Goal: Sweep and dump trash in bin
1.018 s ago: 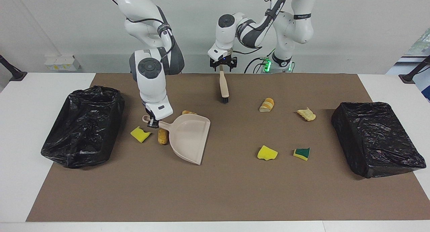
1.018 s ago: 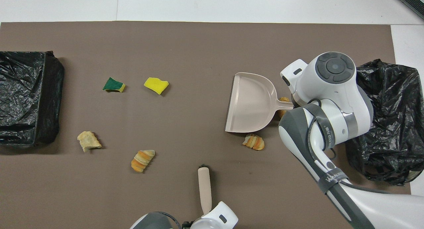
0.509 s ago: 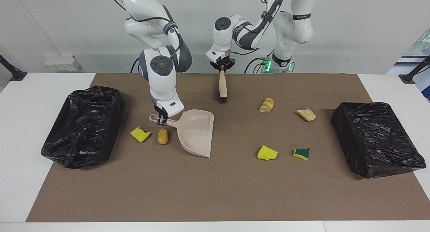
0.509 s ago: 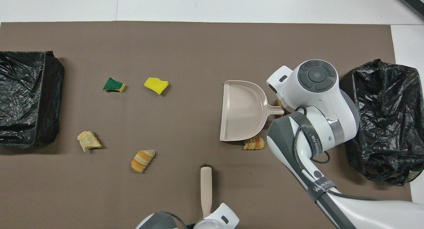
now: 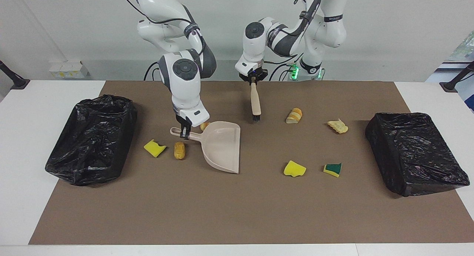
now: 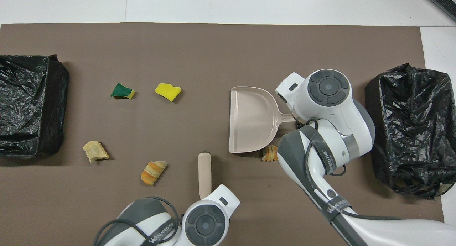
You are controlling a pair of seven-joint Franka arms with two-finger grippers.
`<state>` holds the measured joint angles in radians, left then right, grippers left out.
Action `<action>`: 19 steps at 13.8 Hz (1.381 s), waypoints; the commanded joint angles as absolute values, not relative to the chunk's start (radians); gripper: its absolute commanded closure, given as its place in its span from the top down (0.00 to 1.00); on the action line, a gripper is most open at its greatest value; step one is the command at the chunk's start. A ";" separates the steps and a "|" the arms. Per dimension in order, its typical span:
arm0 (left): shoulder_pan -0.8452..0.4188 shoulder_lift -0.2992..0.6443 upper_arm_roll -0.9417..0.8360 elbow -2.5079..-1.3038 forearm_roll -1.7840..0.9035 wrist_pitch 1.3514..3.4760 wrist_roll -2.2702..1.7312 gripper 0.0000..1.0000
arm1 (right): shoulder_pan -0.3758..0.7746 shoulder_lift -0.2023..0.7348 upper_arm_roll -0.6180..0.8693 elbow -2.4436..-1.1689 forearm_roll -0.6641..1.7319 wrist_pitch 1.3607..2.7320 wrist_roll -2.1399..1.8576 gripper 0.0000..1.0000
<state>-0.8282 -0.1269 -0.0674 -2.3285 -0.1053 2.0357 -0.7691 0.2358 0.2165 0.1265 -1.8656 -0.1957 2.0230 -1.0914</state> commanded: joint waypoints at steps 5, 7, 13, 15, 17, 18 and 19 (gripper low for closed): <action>-0.399 -0.089 -0.075 -2.218 0.003 2.008 -0.119 0.00 | 0.351 0.236 0.130 -1.875 -0.218 2.049 -0.994 0.00; -0.301 -0.020 -0.075 -2.124 0.012 2.002 0.022 0.00 | 0.374 0.253 0.130 -1.861 -0.218 2.060 -0.956 0.00; -0.101 0.155 -0.075 -1.881 0.175 1.988 0.497 0.00 | 0.379 0.262 0.130 -1.861 -0.219 2.066 -0.945 0.00; -0.051 0.234 -0.075 -1.791 0.178 2.011 0.593 0.00 | 0.376 0.265 0.130 -1.859 -0.219 2.066 -0.945 0.00; -0.017 0.250 -0.075 -1.781 0.179 2.078 0.766 0.00 | 0.374 0.264 0.130 -1.861 -0.224 2.063 -0.946 0.00; -0.002 0.253 -0.075 -1.781 0.179 2.112 0.820 0.00 | 0.374 0.264 0.130 -1.861 -0.224 2.063 -0.945 0.00; 0.029 0.258 -0.075 -1.781 0.181 2.164 0.857 0.00 | 0.374 0.264 0.130 -1.861 -0.224 2.065 -0.945 0.00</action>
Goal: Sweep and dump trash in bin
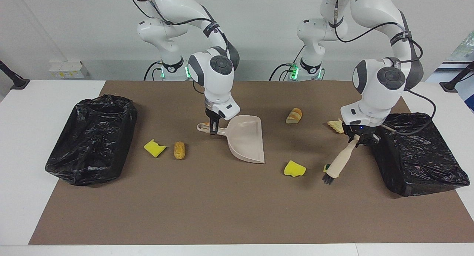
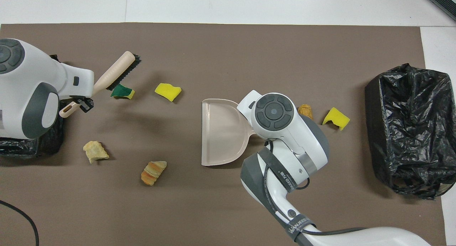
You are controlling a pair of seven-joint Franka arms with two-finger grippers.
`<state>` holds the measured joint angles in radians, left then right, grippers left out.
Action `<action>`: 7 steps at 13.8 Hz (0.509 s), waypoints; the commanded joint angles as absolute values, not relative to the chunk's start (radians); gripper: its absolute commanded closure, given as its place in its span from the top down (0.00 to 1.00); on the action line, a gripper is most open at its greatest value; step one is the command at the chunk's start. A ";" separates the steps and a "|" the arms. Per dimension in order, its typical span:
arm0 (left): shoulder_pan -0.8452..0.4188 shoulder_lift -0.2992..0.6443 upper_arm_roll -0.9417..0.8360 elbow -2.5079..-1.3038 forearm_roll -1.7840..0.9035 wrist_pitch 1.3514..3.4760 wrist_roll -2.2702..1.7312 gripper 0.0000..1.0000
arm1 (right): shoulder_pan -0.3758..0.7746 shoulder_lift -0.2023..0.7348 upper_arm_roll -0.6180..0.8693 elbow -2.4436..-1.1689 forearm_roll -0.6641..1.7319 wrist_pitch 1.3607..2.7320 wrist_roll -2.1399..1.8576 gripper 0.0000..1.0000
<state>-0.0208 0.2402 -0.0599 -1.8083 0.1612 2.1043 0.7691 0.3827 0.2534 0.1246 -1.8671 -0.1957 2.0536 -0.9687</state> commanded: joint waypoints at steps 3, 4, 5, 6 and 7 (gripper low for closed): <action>0.049 0.320 -0.074 -1.749 0.230 2.191 0.867 0.00 | 0.374 0.264 0.130 -1.862 -0.224 2.063 -0.945 0.00; 0.049 0.349 -0.075 -1.720 0.288 2.184 0.877 0.00 | 0.374 0.264 0.130 -1.862 -0.222 2.063 -0.945 0.00; 0.049 0.360 -0.075 -1.707 0.337 2.183 0.900 0.00 | 0.373 0.264 0.130 -1.864 -0.224 2.063 -0.945 0.00; 0.051 0.364 -0.075 -1.707 0.365 2.180 0.948 0.00 | 0.373 0.264 0.130 -1.864 -0.224 2.063 -0.945 0.00; 0.057 0.364 -0.075 -1.712 0.367 2.177 1.004 0.00 | 0.371 0.262 0.130 -1.867 -0.224 2.062 -0.945 0.00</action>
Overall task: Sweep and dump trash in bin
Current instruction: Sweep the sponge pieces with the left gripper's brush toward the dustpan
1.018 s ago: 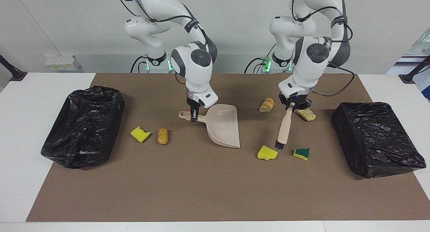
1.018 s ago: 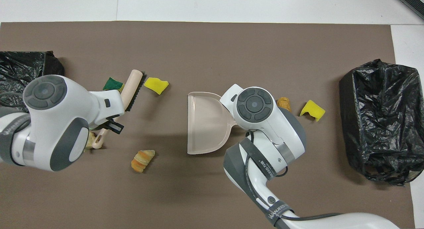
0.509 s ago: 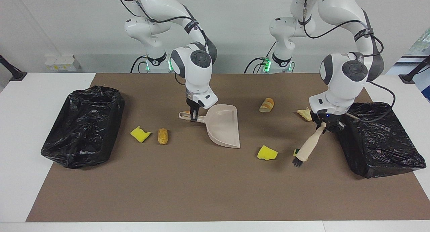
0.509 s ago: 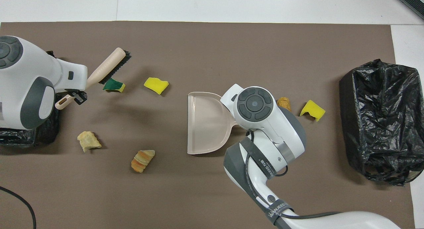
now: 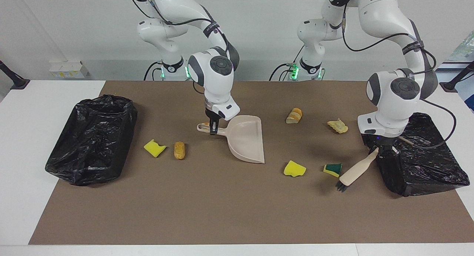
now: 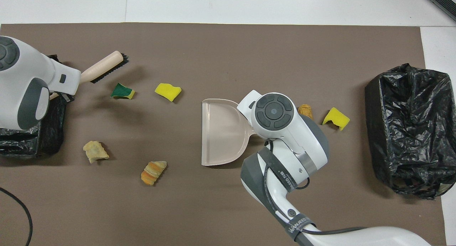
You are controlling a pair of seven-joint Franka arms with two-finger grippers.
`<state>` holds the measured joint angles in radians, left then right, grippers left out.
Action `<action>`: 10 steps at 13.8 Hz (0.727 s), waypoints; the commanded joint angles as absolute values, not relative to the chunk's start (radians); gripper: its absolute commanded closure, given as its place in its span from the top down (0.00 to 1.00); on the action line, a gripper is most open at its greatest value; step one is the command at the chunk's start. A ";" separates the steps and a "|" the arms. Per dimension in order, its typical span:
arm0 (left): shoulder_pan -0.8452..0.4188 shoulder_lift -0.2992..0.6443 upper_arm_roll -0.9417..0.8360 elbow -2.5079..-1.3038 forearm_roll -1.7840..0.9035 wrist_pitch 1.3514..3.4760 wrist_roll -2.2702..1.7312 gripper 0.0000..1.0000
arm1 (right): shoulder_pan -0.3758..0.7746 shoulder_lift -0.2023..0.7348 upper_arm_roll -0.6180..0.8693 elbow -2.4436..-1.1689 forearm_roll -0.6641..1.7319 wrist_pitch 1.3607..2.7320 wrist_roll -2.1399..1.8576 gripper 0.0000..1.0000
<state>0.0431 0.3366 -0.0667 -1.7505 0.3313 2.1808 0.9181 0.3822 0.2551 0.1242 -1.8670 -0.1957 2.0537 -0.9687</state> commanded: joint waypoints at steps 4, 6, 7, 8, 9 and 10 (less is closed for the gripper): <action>0.040 0.342 -0.075 -1.779 0.367 2.115 1.020 0.00 | 0.370 0.259 0.130 -1.871 -0.224 2.057 -0.945 0.00; 0.014 0.316 -0.075 -1.816 0.367 2.094 1.017 0.00 | 0.370 0.258 0.130 -1.873 -0.222 2.052 -0.945 0.00; 0.003 0.308 -0.075 -1.819 0.365 2.065 1.014 0.00 | 0.370 0.258 0.130 -1.873 -0.224 2.052 -0.945 0.00; -0.008 0.305 -0.075 -1.819 0.365 2.037 1.009 0.00 | 0.370 0.256 0.130 -1.875 -0.222 2.051 -0.945 0.00; -0.018 0.293 -0.075 -1.830 0.364 2.002 1.000 0.00 | 0.368 0.256 0.129 -1.876 -0.224 2.049 -0.945 0.00; -0.044 0.273 -0.077 -1.847 0.364 1.959 0.979 0.00 | 0.368 0.255 0.129 -1.876 -0.222 2.046 -0.945 0.00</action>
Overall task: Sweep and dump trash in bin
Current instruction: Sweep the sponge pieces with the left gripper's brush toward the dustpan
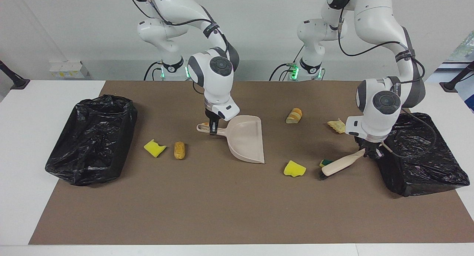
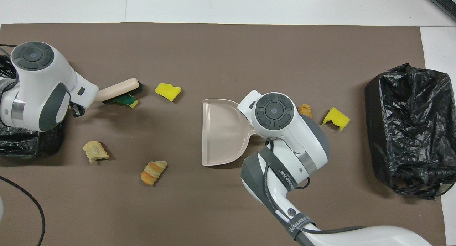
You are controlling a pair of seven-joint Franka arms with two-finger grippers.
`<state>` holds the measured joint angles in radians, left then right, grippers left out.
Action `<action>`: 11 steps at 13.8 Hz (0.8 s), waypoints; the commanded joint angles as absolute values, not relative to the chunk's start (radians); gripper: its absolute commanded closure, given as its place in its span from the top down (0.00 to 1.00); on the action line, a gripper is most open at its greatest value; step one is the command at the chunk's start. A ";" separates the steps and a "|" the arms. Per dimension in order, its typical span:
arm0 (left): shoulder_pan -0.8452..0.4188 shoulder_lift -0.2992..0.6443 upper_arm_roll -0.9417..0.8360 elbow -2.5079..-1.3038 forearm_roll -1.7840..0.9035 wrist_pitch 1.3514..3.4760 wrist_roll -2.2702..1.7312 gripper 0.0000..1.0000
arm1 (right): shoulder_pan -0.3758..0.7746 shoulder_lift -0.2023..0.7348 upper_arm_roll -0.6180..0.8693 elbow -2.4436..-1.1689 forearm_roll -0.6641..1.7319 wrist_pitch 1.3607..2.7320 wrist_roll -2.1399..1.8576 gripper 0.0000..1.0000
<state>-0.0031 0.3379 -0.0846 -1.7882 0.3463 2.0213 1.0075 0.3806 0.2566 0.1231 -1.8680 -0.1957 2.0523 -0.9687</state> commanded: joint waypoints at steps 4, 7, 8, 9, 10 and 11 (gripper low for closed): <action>-0.126 0.158 -0.081 -2.003 0.357 1.872 0.812 0.00 | 0.367 0.255 0.129 -1.878 -0.224 2.042 -0.945 0.00; -0.181 0.097 -0.084 -2.023 0.328 1.807 0.752 0.00 | 0.367 0.255 0.127 -1.876 -0.224 2.037 -0.945 0.00; -0.189 0.069 -0.084 -2.022 0.324 1.810 0.768 0.00 | 0.367 0.255 0.127 -1.876 -0.224 2.036 -0.945 0.00; -0.189 0.057 -0.084 -2.008 0.324 1.812 0.769 0.00 | 0.367 0.255 0.127 -1.876 -0.224 2.036 -0.945 0.00; -0.190 0.061 -0.084 -1.988 0.324 1.819 0.767 0.00 | 0.367 0.255 0.127 -1.876 -0.224 2.036 -0.945 0.00; -0.189 0.075 -0.084 -1.964 0.322 1.831 0.778 0.00 | 0.367 0.255 0.127 -1.876 -0.224 2.036 -0.945 0.00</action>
<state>-0.1806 0.0886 -0.0976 -1.9797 0.3357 1.8233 0.7715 0.3755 0.2566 0.1228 -1.8693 -0.1957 2.0468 -0.9687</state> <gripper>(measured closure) 0.740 0.678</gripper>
